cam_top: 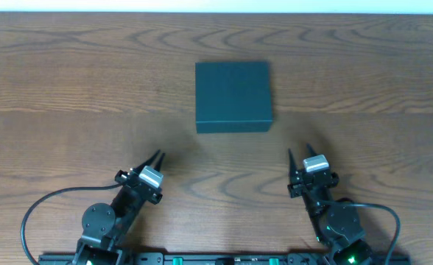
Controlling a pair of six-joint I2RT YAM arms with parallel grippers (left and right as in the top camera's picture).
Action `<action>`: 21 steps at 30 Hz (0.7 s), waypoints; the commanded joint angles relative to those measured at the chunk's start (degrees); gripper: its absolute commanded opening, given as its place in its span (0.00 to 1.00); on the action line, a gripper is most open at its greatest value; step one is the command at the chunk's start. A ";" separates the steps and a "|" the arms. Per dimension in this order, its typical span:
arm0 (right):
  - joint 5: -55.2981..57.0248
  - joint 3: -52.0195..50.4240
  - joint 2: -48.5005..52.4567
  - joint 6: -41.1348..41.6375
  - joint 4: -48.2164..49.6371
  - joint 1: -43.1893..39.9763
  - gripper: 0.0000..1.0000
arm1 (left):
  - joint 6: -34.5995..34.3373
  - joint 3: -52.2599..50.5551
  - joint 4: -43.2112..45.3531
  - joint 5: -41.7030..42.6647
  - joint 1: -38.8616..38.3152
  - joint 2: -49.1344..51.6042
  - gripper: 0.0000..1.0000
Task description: Pack container
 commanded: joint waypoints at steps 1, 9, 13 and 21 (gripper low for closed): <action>2.03 -0.26 -0.33 -1.27 0.28 0.42 0.99 | 2.03 -0.37 0.39 0.66 -0.15 -0.44 0.95; 2.14 -0.26 -0.31 -1.25 -5.25 0.33 0.99 | 3.39 -0.37 -2.78 0.66 -0.15 -0.44 0.96; 2.14 -0.26 -0.31 -1.25 -12.09 0.33 0.99 | 3.37 -0.37 -11.04 0.66 -0.15 -0.44 0.95; 4.00 -0.24 -0.15 -4.09 -16.11 0.22 0.99 | 1.70 -0.37 -17.29 3.15 -0.17 -0.28 0.95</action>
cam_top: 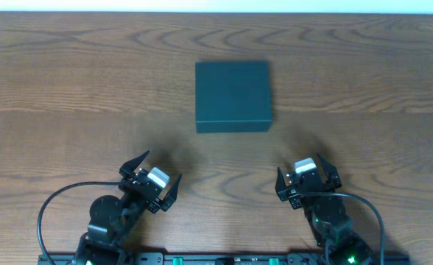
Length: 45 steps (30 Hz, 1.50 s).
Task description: Pack container
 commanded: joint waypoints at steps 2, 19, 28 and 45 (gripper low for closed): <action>2.93 -0.04 -0.24 -5.25 3.93 0.07 0.99 | -0.63 -0.66 -2.75 1.18 -0.17 -0.28 0.95; 2.91 -0.04 -0.11 -5.25 -0.81 0.07 0.99 | -0.63 -0.66 -2.78 1.05 -0.20 -0.28 0.95; 2.91 -0.04 -0.11 -5.25 -0.81 0.07 0.99 | -0.63 -0.66 -2.75 1.05 -0.20 -0.28 0.95; 2.91 -0.04 -0.11 -5.25 -0.81 0.07 0.99 | -0.63 -0.66 -2.78 1.05 -0.20 -0.28 0.96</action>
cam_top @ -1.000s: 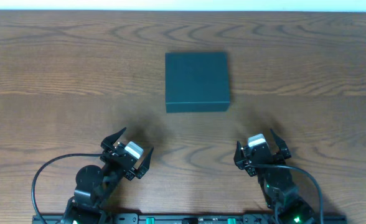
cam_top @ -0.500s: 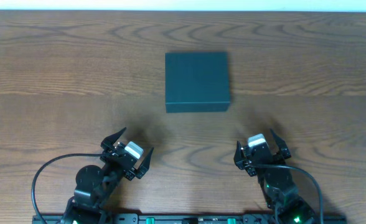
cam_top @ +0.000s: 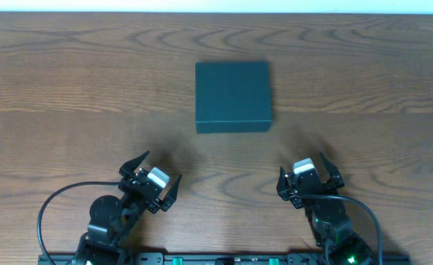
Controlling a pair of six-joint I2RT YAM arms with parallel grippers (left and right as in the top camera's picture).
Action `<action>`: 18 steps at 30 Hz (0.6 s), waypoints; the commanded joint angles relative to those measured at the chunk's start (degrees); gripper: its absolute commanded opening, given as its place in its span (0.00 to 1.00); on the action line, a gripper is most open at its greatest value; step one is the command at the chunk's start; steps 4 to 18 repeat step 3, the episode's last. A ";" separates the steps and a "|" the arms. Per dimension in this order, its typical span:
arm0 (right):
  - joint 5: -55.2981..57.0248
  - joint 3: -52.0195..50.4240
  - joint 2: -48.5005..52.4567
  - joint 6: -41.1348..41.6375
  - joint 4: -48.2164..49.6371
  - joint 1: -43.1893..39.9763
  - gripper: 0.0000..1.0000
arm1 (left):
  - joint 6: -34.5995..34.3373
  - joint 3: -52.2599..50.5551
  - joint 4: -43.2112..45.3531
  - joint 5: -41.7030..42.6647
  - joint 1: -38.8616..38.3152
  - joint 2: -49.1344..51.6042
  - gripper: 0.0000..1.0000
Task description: Pack container
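Note:
A dark teal square box (cam_top: 233, 96) with its lid on lies flat on the wooden table (cam_top: 69, 88), a little above the middle of the overhead view. My left gripper (cam_top: 156, 179) stands open near the front edge, below and left of the box, with nothing between its fingers. My right gripper (cam_top: 310, 179) is open too, below and right of the box, and also holds nothing. Both are well apart from the box.
Black cables loop from each arm base (cam_top: 106, 221) along the front edge. A white strip (cam_top: 216, 6) runs along the table's far edge.
The right gripper has shifted very slightly toward the front edge. The left gripper and the box stand as before.
Both grippers first stood with fingers nearly together, pointing toward the box from the front of the table. Then both had turned and stood open wide. They remain open in the same places, and the box has not moved.

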 commanded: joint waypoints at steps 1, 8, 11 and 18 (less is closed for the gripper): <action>0.81 0.02 -0.13 -0.70 -0.48 0.07 0.99 | -0.63 -0.70 -2.71 1.09 -0.20 -0.28 0.96; 0.79 0.02 -0.13 -0.70 -0.48 0.07 0.99 | -0.63 -0.70 -2.69 1.09 -0.20 -0.28 0.95; 0.79 0.02 -0.13 -0.70 -0.48 0.07 0.99 | -0.63 -0.70 -2.69 1.09 -0.20 -0.28 0.95; 0.79 0.02 -0.13 -0.70 -0.48 0.07 0.99 | -0.63 -0.70 -2.69 1.09 -0.20 -0.28 0.95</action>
